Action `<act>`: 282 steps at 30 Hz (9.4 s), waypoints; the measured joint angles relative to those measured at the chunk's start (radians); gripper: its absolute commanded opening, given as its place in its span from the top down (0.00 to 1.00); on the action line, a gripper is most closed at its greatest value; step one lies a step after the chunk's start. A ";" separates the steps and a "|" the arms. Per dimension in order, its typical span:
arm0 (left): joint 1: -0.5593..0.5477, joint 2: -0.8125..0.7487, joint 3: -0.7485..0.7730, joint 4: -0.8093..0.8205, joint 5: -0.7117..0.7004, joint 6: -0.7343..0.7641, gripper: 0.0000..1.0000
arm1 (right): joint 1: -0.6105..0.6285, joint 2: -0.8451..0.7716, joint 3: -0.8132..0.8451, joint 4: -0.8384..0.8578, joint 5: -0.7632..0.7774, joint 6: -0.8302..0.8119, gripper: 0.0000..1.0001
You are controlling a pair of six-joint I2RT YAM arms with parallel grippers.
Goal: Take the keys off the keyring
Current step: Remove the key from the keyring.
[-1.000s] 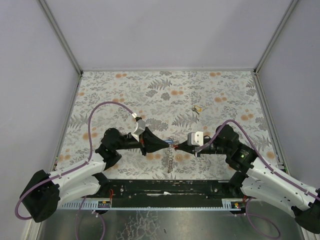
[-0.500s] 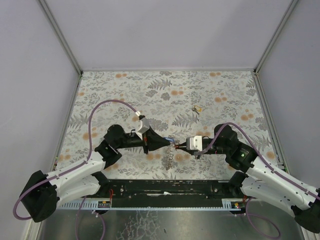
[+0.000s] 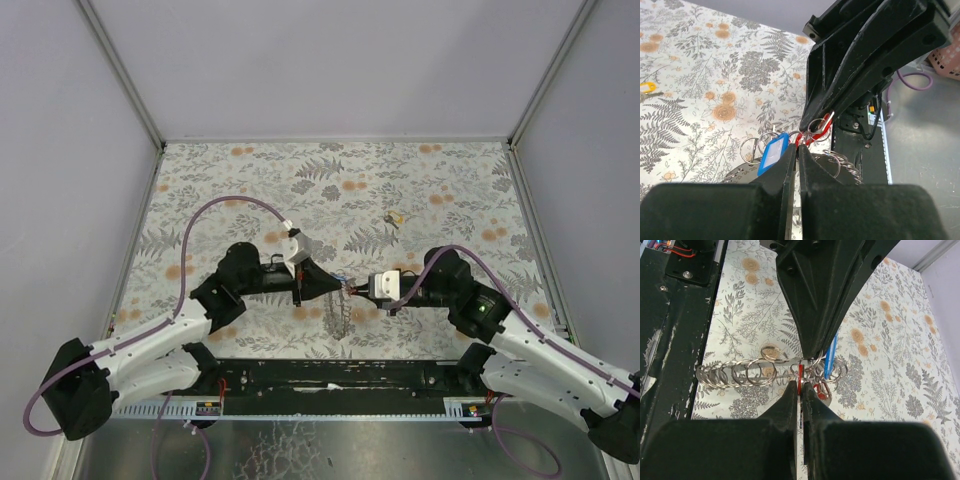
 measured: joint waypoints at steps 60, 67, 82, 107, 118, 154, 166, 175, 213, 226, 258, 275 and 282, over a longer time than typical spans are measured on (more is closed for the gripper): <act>-0.153 0.125 -0.006 -0.074 -0.302 -0.009 1.00 | 0.000 0.425 0.465 -0.650 0.131 -0.264 0.96; -0.153 0.151 -0.039 -0.008 -0.324 -0.047 1.00 | 0.020 0.475 0.491 -0.675 0.231 -0.258 1.00; -0.153 0.158 -0.095 0.130 -0.407 -0.157 1.00 | 0.115 0.513 0.570 -0.723 0.388 -0.279 1.00; -0.146 0.248 -0.121 0.271 -0.361 -0.218 1.00 | 0.335 0.627 0.657 -0.828 0.723 -0.463 1.00; -0.119 0.296 -0.156 0.448 -0.303 -0.255 1.00 | 0.388 0.648 0.704 -0.871 0.806 -0.475 0.98; -0.099 0.518 -0.290 1.050 -0.233 -0.273 1.00 | 0.427 0.673 0.794 -0.844 0.817 -0.443 0.37; -0.099 0.530 -0.290 1.061 -0.233 -0.255 1.00 | 0.398 0.677 0.923 -0.909 0.668 -0.353 0.25; -0.093 0.450 -0.306 1.061 -0.229 -0.195 1.00 | 0.064 0.646 0.976 -0.968 0.280 -0.191 0.53; -0.093 0.169 -0.341 0.893 -0.137 -0.056 1.00 | 0.069 0.352 0.538 -0.603 0.019 -0.104 0.65; -0.093 0.169 -0.340 0.892 -0.118 -0.060 1.00 | 0.069 0.359 0.513 -0.580 0.020 -0.105 0.70; -0.095 0.026 -0.358 0.835 -0.161 -0.089 0.46 | 0.069 0.343 0.503 -0.583 0.019 -0.072 1.00; -0.095 -0.274 -0.408 0.424 -0.307 -0.227 0.45 | 0.069 0.330 0.488 -0.582 0.060 -0.065 1.00; -0.095 -0.136 -0.353 0.397 -0.261 -0.278 0.46 | 0.069 0.330 0.488 -0.582 0.065 -0.065 1.00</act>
